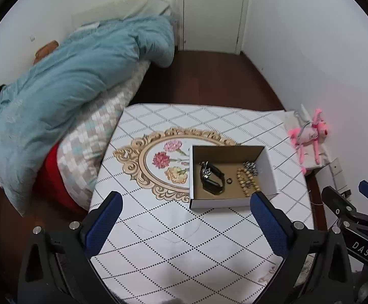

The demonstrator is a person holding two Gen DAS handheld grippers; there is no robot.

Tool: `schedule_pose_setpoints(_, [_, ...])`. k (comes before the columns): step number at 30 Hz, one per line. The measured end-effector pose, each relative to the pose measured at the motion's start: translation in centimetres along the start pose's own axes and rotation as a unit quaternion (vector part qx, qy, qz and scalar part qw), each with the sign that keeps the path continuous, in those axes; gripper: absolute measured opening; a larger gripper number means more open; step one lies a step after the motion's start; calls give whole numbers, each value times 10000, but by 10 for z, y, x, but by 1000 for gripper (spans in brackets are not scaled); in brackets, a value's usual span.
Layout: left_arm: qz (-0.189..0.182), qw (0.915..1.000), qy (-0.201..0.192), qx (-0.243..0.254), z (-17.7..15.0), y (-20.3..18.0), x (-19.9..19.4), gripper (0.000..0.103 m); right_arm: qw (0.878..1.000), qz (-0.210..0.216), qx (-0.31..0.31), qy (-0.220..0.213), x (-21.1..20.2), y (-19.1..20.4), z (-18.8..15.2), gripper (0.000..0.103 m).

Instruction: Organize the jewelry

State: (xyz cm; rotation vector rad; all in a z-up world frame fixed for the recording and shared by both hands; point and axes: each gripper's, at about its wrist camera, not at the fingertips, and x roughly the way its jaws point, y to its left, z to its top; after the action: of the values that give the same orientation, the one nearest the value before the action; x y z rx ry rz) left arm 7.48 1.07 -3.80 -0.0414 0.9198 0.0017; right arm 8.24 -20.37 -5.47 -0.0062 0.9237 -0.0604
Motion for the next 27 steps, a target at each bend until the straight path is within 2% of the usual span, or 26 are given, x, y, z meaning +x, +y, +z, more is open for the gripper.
schedule_pose_setpoints(6, [-16, 9991, -388, 145, -1, -3, -46, 103, 9988, -36, -17, -496, -64, 1, -2, 103])
schedule_pose_setpoints(13, [-145, 9985, -535, 13, -3, -2, -80, 103, 9954, -50, -39, -957, -121, 4, -3, 103])
schedule_pose_setpoints(20, [-169, 9978, -646, -8, -6, -2, -99, 103, 9938, -6, 11, -1114, -147, 2, -6, 103])
schedule_pose_setpoints(27, [-59, 9992, -404, -6, -4, -4, -85, 103, 9956, 58, 43, -932, -141, -1, -3, 103])
